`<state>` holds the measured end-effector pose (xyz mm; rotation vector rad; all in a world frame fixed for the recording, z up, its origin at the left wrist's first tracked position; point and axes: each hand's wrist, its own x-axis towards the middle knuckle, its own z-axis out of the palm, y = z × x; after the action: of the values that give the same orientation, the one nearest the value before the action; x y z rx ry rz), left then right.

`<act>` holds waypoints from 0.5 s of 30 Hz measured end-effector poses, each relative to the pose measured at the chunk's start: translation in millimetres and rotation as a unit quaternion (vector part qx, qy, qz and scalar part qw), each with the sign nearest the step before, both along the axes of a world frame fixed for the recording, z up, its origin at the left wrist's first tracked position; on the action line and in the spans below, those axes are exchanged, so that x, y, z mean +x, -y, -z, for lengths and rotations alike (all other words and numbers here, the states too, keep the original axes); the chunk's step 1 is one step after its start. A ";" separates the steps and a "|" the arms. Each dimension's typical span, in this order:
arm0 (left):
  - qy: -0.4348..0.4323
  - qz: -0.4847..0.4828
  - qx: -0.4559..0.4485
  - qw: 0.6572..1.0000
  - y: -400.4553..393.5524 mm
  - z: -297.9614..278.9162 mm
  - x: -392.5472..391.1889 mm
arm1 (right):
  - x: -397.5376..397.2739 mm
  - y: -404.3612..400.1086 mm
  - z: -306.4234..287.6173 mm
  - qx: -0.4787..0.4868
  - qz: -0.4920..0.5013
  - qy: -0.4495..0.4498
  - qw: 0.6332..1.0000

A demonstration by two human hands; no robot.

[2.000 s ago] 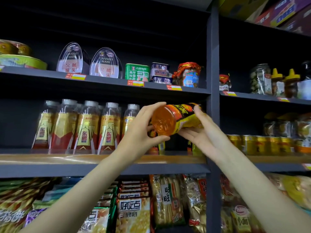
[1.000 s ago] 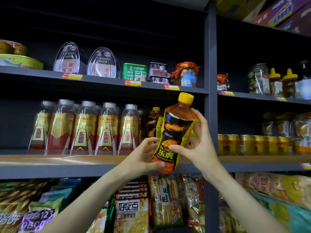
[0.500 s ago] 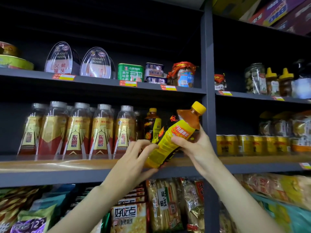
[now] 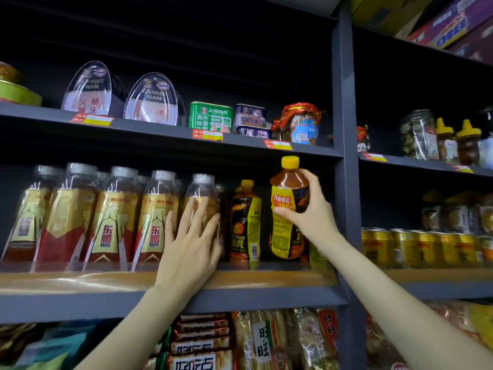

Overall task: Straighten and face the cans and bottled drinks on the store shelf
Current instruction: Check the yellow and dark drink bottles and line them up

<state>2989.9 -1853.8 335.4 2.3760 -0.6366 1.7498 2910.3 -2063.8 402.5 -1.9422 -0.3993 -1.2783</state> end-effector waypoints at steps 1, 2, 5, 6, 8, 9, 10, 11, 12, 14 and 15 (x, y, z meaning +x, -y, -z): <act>0.005 -0.001 0.000 1.000 -0.1 -0.2 0.8 | 10.0 -1.3 2.2 0.008 0.007 -0.021 1.000; 0.009 -0.003 -0.002 1.000 -0.1 -0.1 1.4 | 20.2 -2.4 4.3 0.022 0.015 -0.041 0.999; 0.014 -0.005 0.000 1.000 0.7 -0.2 3.3 | 45.3 -2.0 6.7 0.053 0.056 -0.107 0.991; 0.013 -0.005 -0.001 1.000 0.9 -0.2 3.8 | 51.0 -0.5 5.5 0.044 0.076 -0.125 0.988; 0.017 -0.008 -0.005 1.000 1.1 -0.2 4.6 | 55.6 0.7 2.6 -0.001 0.124 -0.144 0.982; 0.019 -0.009 -0.005 1.000 1.0 0.1 4.6 | 54.7 0.0 2.0 -0.031 0.146 -0.143 0.978; 0.021 -0.008 -0.005 1.000 0.9 0.3 4.4 | 53.0 -0.6 2.3 -0.062 0.165 -0.137 0.975; 0.023 -0.007 -0.005 1.000 0.5 0.6 4.3 | 51.3 -1.3 3.6 -0.092 0.180 -0.131 0.971; 0.023 -0.006 -0.005 1.000 0.4 1.0 4.5 | 50.1 -1.4 5.6 -0.124 0.195 -0.131 0.964; 0.024 -0.003 -0.006 1.000 0.4 2.2 4.9 | 49.4 1.3 9.6 -0.194 0.228 -0.146 0.943; 0.027 -0.003 -0.007 1.000 0.6 3.1 5.0 | 49.3 3.7 9.9 -0.228 0.247 -0.153 0.929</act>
<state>2994.9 -1854.4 332.3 2.3312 -0.6226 1.8191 2959.6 -2067.5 392.6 -2.7177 -0.0393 -1.2181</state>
